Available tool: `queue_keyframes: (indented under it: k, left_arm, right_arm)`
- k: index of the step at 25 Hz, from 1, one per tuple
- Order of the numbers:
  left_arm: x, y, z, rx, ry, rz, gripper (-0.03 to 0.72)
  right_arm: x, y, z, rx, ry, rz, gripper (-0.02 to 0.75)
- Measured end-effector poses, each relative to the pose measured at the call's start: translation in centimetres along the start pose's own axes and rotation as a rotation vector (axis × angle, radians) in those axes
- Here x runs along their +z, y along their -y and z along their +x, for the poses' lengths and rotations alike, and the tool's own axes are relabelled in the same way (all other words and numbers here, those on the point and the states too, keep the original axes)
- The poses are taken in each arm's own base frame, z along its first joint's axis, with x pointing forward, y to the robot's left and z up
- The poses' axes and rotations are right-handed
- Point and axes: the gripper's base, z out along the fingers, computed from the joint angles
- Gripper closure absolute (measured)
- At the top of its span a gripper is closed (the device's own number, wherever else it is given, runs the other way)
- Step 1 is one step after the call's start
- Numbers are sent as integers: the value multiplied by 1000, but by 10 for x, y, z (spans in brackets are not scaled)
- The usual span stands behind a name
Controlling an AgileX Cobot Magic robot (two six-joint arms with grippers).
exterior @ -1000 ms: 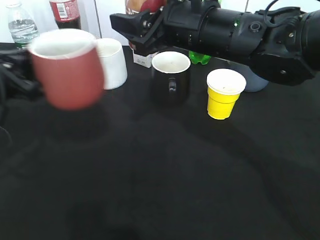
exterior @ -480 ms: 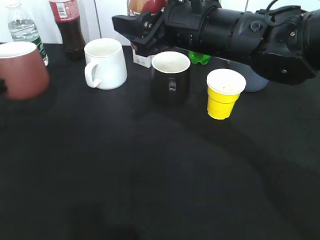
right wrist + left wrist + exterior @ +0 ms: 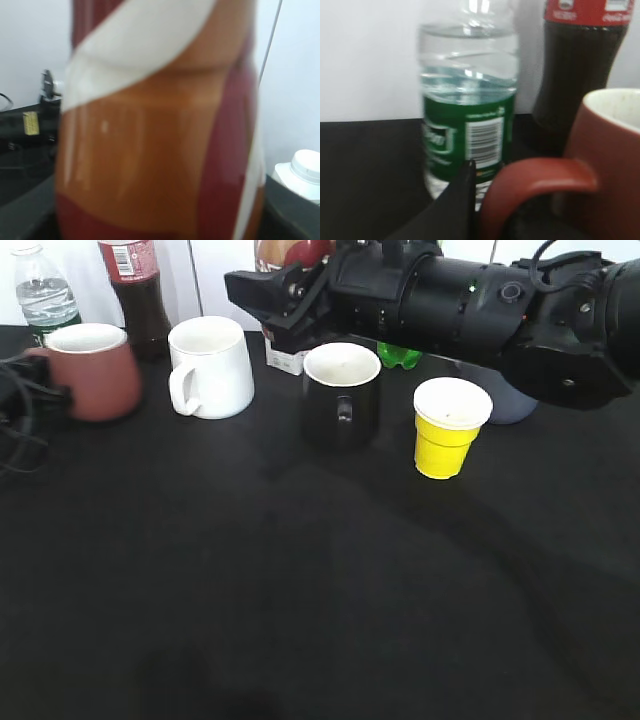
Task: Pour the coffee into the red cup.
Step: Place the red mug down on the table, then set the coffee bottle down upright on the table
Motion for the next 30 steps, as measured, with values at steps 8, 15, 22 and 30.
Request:
queue_keyframes:
  k: [8,15,22,30]
  left_arm:
    - [8,4,10,-27,25,14,521]
    - [8,4,-3,-9,-14,8,381]
    - [2,6,1,-11,-47,13,379]
    - [-18,12,11,-10,-60,10,379]
  right_arm:
    - [0,0,0,0,-5,3,204]
    - [0,0,1,0,-6,3,204]
    - [0,0,1,0,-7,4,204]
    - [0,1,1,0,-11,6,204]
